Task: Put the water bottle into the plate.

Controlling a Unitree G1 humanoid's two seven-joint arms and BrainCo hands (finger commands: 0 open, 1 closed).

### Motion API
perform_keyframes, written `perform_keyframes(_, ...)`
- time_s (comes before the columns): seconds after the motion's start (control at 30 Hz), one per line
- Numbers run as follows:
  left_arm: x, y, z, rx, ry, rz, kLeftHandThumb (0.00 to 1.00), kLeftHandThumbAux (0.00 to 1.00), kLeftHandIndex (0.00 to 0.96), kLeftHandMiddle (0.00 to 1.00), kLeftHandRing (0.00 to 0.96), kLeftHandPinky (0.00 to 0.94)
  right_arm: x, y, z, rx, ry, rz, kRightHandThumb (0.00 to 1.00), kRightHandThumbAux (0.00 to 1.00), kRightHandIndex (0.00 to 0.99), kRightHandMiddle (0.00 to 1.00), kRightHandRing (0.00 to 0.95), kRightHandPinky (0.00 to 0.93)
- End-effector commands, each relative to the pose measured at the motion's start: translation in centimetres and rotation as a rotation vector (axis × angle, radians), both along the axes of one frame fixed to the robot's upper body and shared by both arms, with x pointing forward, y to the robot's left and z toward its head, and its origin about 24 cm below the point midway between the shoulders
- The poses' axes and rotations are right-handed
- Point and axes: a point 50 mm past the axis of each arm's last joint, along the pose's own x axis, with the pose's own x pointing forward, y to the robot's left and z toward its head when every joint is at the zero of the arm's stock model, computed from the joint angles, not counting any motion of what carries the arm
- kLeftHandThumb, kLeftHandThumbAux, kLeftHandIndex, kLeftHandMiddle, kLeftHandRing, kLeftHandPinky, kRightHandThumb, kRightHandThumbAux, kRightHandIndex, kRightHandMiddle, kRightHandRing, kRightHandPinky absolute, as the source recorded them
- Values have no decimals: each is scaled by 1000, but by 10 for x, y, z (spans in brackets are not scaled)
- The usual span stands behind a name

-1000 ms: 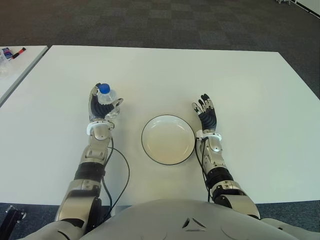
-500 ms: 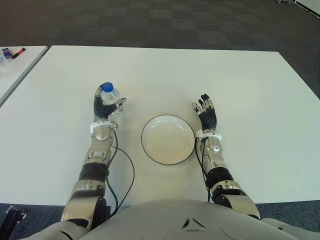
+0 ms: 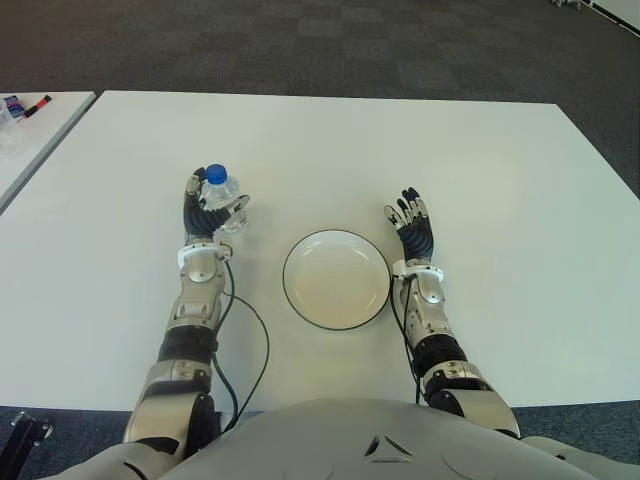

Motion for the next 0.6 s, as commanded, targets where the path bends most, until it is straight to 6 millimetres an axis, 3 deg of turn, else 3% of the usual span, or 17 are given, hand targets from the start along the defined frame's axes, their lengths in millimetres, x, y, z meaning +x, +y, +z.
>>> perform_keyframes(0.03, 1, -5, -2, -13, -2, -20, 0, 896, 127, 116, 96, 106, -19, 10, -27, 60, 154, -12, 0, 793, 79, 65, 51, 104)
perform_keyframes(0.6, 0, -10, 4, -43, -35, -32, 0, 908, 113, 96, 71, 70, -19, 11, -27, 60, 155, -15, 0, 789, 78, 65, 51, 104)
